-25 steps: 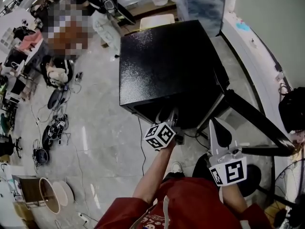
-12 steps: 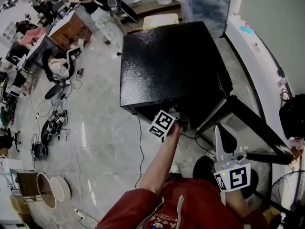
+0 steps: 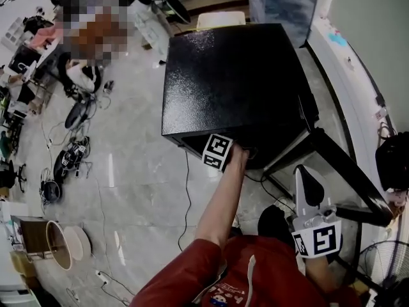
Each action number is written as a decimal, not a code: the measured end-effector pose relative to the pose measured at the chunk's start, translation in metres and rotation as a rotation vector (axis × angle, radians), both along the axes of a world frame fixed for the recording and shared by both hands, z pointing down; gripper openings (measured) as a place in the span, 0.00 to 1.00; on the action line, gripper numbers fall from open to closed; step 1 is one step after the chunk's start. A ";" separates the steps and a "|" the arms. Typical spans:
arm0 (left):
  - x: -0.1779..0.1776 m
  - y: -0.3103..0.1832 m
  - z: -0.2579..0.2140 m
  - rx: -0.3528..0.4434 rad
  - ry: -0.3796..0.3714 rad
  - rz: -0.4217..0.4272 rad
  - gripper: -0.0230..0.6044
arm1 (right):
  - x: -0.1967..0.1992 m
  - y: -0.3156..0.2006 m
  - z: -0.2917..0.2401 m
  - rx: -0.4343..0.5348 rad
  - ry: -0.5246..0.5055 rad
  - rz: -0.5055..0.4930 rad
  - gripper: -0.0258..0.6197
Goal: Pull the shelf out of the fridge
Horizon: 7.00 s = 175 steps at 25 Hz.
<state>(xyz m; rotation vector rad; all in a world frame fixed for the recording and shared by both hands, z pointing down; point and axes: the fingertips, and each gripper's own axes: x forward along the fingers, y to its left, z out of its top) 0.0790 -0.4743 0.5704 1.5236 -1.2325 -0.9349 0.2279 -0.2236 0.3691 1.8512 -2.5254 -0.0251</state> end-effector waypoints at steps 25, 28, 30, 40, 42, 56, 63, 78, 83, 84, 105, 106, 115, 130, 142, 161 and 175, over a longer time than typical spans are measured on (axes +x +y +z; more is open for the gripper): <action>-0.019 -0.026 0.002 0.041 0.139 -0.182 0.07 | 0.001 0.018 0.008 -0.036 0.042 0.011 0.04; -0.021 -0.020 0.003 0.036 0.169 -0.197 0.07 | -0.002 0.018 0.007 -0.032 0.042 0.007 0.04; -0.021 -0.013 0.001 0.035 0.191 -0.207 0.06 | -0.004 0.019 0.006 -0.029 0.041 0.002 0.04; -0.024 0.021 0.003 0.031 0.237 -0.228 0.06 | -0.012 0.021 0.007 -0.022 0.034 -0.010 0.04; -0.025 0.028 0.004 0.025 0.252 -0.229 0.05 | -0.013 0.023 0.007 -0.023 0.033 -0.010 0.04; -0.029 0.075 0.005 0.016 0.290 -0.199 0.05 | -0.023 0.028 0.010 -0.024 0.025 -0.001 0.04; -0.027 0.104 0.001 0.016 0.306 -0.178 0.05 | -0.031 0.026 0.009 -0.025 0.022 -0.018 0.04; -0.031 0.124 -0.001 0.012 0.312 -0.117 0.05 | -0.032 0.004 0.016 -0.027 0.000 -0.067 0.04; -0.033 0.127 -0.005 0.024 0.329 -0.106 0.05 | -0.026 -0.001 0.019 -0.034 -0.007 -0.064 0.04; -0.034 0.128 -0.006 0.026 0.338 -0.108 0.05 | -0.025 -0.001 0.020 -0.035 -0.010 -0.061 0.04; -0.046 0.176 -0.018 0.051 0.453 -0.013 0.07 | -0.044 0.011 0.025 -0.044 -0.014 -0.047 0.04; -0.047 0.179 -0.017 0.049 0.455 -0.006 0.07 | -0.047 0.012 0.025 -0.043 -0.014 -0.047 0.04; -0.061 0.211 -0.020 0.038 0.444 0.078 0.09 | -0.059 0.021 0.022 -0.029 -0.001 -0.009 0.04; -0.090 0.256 -0.031 0.042 0.512 0.204 0.09 | -0.071 0.062 0.023 -0.040 0.026 0.141 0.04; -0.109 0.313 -0.080 0.092 0.511 0.117 0.09 | -0.050 0.104 -0.004 -0.009 -0.007 0.080 0.04; -0.195 0.457 -0.136 0.232 0.503 -0.167 0.09 | -0.064 0.189 -0.007 0.086 -0.106 -0.055 0.04; -0.226 0.518 -0.157 0.278 0.561 -0.221 0.09 | -0.075 0.236 -0.013 0.127 -0.080 -0.068 0.04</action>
